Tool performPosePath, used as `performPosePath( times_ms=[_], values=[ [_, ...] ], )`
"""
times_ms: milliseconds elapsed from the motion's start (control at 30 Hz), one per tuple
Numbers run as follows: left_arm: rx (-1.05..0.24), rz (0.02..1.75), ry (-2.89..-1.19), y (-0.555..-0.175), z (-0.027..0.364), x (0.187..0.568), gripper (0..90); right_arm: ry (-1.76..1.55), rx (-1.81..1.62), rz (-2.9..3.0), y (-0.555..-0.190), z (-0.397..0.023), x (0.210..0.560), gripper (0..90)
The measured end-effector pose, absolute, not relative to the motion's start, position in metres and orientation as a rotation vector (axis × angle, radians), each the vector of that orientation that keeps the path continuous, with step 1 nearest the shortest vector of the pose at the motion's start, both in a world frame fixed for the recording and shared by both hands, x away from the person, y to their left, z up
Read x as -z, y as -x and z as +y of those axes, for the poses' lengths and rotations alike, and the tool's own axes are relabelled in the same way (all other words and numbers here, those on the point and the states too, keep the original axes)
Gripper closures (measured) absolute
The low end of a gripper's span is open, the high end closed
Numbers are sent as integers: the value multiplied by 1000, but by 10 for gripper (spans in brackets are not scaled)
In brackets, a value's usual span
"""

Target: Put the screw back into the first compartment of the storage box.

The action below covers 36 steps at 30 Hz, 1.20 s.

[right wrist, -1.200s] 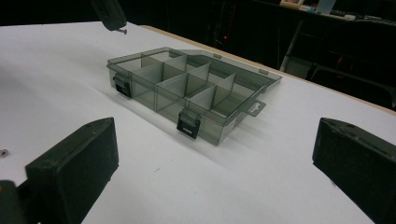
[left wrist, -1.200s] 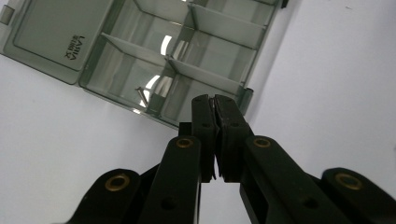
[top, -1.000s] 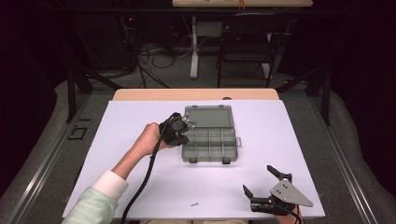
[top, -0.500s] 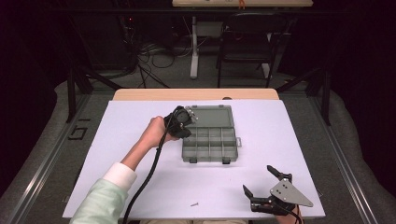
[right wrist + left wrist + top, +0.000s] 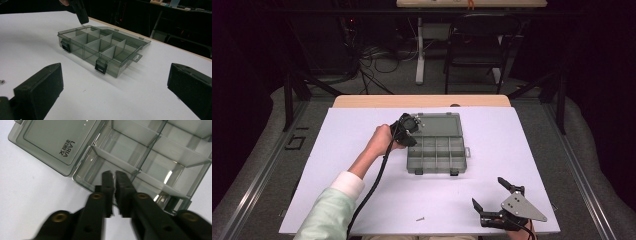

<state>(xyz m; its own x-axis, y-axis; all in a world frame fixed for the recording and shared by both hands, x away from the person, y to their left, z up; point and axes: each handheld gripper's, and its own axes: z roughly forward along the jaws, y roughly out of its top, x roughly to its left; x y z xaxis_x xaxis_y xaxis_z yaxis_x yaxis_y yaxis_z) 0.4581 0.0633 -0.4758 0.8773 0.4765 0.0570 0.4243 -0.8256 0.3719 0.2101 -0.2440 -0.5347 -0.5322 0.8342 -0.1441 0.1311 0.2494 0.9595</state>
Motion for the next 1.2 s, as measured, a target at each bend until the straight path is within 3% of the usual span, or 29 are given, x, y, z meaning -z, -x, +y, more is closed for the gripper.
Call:
performPosePath(
  times_ms=[233, 267, 367, 500, 600, 1200],
  values=[
    [-198, 668, -2671, -455, 67, 472, 436, -880, -1328, 1847, -210, -244, 535, 0],
    [-200, 662, -2674, -452, 66, 471, 436, -880, -1328, 1847, -210, -244, 535, 0],
    [-202, 618, -2677, -440, 67, 466, 302, -877, -1329, 1849, -210, -244, 535, 0],
    [-216, 573, -2683, -425, 68, 462, 210, -875, -1330, 1848, -210, -244, 535, 0],
    [-236, 543, -2679, -413, 70, 460, 159, -878, -1334, 1847, -210, -244, 535, 0],
    [-222, 437, -2671, -356, 74, 453, 67, -881, -1329, 1844, -211, -244, 535, 0]
  ],
)
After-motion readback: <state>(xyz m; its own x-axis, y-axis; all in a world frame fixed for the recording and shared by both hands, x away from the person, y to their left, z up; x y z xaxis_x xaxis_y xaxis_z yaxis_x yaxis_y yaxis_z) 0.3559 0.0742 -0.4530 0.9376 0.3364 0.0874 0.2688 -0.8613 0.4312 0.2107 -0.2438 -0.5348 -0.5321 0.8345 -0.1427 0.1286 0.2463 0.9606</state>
